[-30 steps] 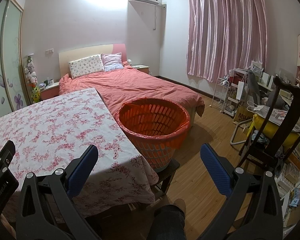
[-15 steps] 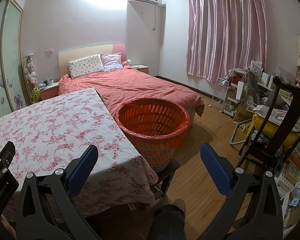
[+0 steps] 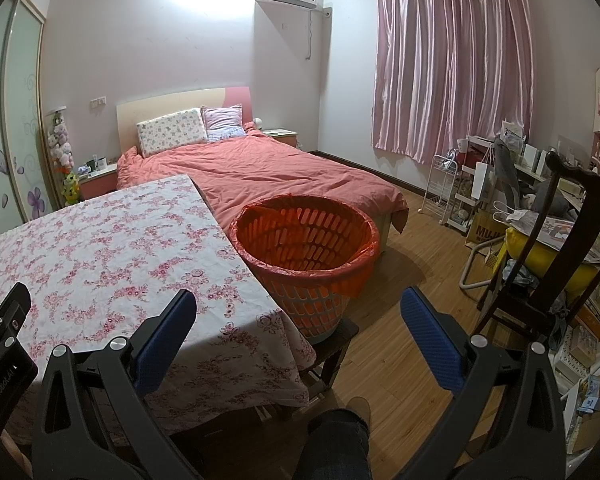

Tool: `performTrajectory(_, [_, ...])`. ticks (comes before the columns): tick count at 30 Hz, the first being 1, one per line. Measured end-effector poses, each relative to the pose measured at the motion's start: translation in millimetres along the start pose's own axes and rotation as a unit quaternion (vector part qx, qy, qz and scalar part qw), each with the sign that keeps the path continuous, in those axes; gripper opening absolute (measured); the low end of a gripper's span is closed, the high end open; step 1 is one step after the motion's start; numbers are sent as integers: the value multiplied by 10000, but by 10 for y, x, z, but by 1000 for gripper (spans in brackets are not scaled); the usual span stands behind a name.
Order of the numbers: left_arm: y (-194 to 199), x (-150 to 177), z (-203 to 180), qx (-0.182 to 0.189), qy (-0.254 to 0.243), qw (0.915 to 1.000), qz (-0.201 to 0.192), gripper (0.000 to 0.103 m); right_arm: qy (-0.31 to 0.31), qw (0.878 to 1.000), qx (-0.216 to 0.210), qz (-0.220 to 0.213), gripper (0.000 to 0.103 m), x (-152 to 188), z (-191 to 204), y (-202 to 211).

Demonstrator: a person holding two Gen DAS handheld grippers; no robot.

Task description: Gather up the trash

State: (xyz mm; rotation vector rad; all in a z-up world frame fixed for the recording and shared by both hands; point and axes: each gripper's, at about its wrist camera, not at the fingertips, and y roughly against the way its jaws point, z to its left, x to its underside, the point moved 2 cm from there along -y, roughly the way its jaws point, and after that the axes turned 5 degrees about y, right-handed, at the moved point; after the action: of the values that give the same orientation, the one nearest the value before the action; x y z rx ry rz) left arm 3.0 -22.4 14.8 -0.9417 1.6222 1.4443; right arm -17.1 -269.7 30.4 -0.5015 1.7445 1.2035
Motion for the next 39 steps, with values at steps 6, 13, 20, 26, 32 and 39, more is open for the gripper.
performTrajectory(6, [2, 21, 0, -6, -4, 10000, 8, 99, 1, 10000, -1, 0, 101, 0, -3, -1])
performTrajectory(13, [3, 36, -3, -1, -9, 10000, 19, 99, 3, 10000, -1, -2, 101, -2, -5, -2])
performTrajectory(20, [0, 49, -13, 6, -21, 10000, 40, 99, 4, 10000, -1, 0, 101, -2, -7, -1])
performTrajectory(26, [1, 47, -16, 5, -24, 10000, 42, 99, -3, 10000, -2, 1, 101, -4, -10, -3])
performTrajectory(32, [0, 44, -18, 2, -24, 10000, 45, 99, 3, 10000, -6, 2, 101, -2, -15, -7])
performTrajectory(39, [-3, 43, -23, 1, -32, 10000, 50, 99, 3, 10000, -6, 4, 101, -4, -16, -7])
